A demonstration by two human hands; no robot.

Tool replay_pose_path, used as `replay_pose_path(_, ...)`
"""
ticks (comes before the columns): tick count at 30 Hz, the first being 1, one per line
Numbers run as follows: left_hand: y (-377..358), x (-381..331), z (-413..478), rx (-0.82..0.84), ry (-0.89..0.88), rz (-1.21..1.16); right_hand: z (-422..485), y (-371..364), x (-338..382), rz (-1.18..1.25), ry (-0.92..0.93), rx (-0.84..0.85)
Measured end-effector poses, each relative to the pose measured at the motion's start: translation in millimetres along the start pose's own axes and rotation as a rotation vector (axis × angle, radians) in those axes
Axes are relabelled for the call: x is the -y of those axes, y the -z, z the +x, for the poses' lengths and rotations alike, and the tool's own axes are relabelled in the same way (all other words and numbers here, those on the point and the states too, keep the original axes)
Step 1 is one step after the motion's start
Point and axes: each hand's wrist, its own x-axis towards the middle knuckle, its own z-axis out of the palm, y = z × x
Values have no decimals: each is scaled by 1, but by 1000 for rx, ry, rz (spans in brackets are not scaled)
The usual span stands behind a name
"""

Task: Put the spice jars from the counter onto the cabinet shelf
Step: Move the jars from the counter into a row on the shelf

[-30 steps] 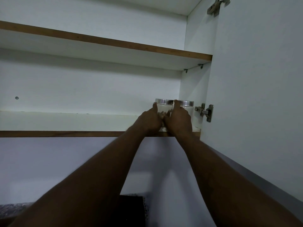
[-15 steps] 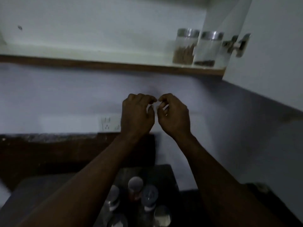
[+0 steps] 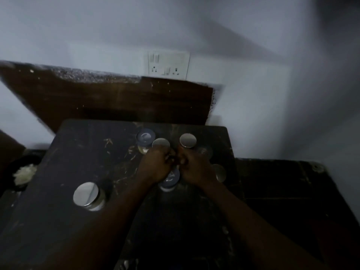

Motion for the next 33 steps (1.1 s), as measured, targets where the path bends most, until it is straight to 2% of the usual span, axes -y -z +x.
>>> replay_pose_path(2,-18,27,-11,122,163,75,-11,-28,-9,-1,-101,93)
replay_pose_path(4,-30,44,-21,310,301,83,-18,-46,-15,-8,-215,174)
replay_pose_path(6,-40,56,-28,412,364,82,-20,-60,-17,35,-284,249)
replay_pose_path(8,-48,63,-31,436,384,93,-18,-70,-17,66,-337,291)
replay_pose_path(13,-58,68,-32,350,417,-76,-12,-84,-18,65,-401,250)
replay_pose_path(16,-55,70,-34,311,382,-54,-16,-84,-20,64,-383,217)
replay_pose_path(19,-42,68,-33,265,369,-17,-20,-77,-17,202,-347,105)
replay_pose_path(25,-2,43,-20,40,149,-197,-13,-39,-2,476,-288,-143)
replay_pose_path(31,52,0,13,5,-56,-392,5,21,27,801,-232,-252)
replay_pose_path(33,69,-18,23,-51,-121,-416,10,46,43,863,-145,-305)
